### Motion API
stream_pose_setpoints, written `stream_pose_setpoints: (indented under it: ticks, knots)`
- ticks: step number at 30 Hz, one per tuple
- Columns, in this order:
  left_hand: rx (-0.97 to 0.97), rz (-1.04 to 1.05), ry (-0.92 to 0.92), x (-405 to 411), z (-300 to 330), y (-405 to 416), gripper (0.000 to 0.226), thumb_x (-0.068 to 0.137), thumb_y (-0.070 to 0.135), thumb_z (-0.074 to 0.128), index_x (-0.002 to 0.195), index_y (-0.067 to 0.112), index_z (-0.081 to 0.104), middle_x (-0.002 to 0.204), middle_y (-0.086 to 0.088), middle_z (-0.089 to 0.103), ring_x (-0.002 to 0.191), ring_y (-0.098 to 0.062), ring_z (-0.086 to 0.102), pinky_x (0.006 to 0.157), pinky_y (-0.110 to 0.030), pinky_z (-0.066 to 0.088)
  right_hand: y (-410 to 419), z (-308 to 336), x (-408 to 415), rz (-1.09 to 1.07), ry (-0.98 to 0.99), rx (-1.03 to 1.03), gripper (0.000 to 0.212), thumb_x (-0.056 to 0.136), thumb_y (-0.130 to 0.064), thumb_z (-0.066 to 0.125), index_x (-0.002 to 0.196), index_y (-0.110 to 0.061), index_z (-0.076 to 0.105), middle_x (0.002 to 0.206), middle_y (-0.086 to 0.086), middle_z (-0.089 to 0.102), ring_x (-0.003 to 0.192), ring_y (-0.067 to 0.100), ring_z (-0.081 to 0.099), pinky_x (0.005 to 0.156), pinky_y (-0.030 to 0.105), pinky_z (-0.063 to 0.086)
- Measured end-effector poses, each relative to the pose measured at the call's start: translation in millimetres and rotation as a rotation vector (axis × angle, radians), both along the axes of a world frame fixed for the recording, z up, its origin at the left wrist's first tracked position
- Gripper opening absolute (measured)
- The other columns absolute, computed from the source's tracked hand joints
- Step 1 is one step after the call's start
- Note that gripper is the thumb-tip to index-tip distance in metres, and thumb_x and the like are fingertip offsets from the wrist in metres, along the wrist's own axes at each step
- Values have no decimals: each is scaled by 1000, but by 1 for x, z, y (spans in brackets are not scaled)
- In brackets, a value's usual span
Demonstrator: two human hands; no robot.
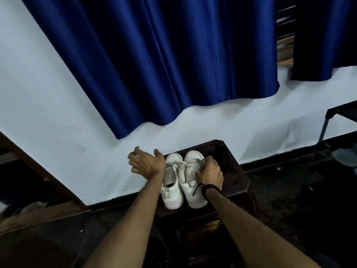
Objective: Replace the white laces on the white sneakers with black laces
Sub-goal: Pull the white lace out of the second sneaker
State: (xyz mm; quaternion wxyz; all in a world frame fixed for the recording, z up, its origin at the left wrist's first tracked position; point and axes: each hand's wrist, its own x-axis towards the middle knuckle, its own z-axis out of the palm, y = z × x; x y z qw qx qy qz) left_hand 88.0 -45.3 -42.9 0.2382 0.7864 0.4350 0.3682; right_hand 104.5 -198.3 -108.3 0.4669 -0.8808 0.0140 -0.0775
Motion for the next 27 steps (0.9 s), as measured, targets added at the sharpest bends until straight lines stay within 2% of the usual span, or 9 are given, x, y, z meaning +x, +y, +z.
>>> stream_pose_setpoints:
  ticks: [5, 7, 9, 12, 14, 18, 23, 25, 27]
  knots:
    - [304, -442, 287, -1, -27, -43, 25, 80, 45, 62, 97, 27, 67, 102, 5, 66, 109, -21, 52, 94, -42, 33, -2, -2, 5, 58, -99, -231, 25, 90, -17, 50, 115, -18, 55, 112, 6, 53, 100, 32, 56, 68, 38, 41]
    - [371, -478, 379, -2, -39, -51, 21, 79, 34, 56, 95, 25, 66, 102, 5, 68, 110, -21, 53, 92, -42, 30, 0, -5, 14, 108, -306, -453, 25, 84, -16, 53, 106, -17, 64, 105, 7, 58, 95, 31, 54, 71, 41, 44]
    - [337, -451, 381, -3, -47, -52, 22, 76, 23, 54, 94, 24, 66, 101, 1, 69, 108, -24, 53, 89, -41, 29, 0, -1, 25, 245, -471, -662, 32, 81, -25, 42, 94, -19, 71, 96, 5, 64, 93, 30, 54, 76, 43, 42]
    - [332, -431, 345, -6, -49, -51, 28, 69, 19, 54, 94, 25, 65, 96, 2, 70, 105, -23, 55, 88, -41, 32, 5, 13, 41, 521, -452, -877, 33, 89, -34, 42, 103, -23, 71, 103, 2, 65, 110, 28, 46, 91, 43, 32]
    - [339, -425, 348, -6, -48, -52, 33, 66, 17, 57, 97, 26, 66, 96, 2, 71, 105, -23, 55, 88, -41, 33, 15, 20, 52, 577, -418, -952, 31, 92, -37, 45, 105, -22, 69, 104, 1, 66, 114, 25, 45, 96, 41, 29]
    - [328, -411, 345, -8, -48, -53, 35, 65, 15, 60, 97, 25, 67, 95, -1, 71, 105, -24, 55, 88, -41, 32, 15, 28, 64, 528, -379, -870, 27, 90, -36, 50, 105, -26, 70, 106, -2, 69, 116, 21, 48, 98, 40, 28]
    - [355, -384, 352, -7, -45, -57, 32, 66, 20, 64, 97, 24, 68, 90, -3, 71, 101, -26, 57, 87, -43, 32, -23, 35, 71, 11, -81, -282, 20, 83, -30, 57, 94, -27, 73, 99, 7, 70, 104, 30, 55, 86, 38, 42]
    - [358, -380, 342, -8, -44, -59, 33, 66, 19, 67, 99, 24, 69, 90, -4, 72, 101, -26, 58, 88, -44, 33, -27, 30, 68, -9, 9, -241, 20, 81, -28, 59, 95, -23, 72, 105, 10, 67, 107, 33, 54, 87, 38, 43]
    - [351, -380, 323, -9, -44, -59, 33, 66, 18, 68, 99, 23, 70, 89, -5, 71, 101, -26, 58, 88, -44, 34, -23, 26, 66, 61, -46, -254, 27, 78, -24, 62, 104, -20, 68, 113, 10, 63, 111, 33, 52, 89, 39, 45]
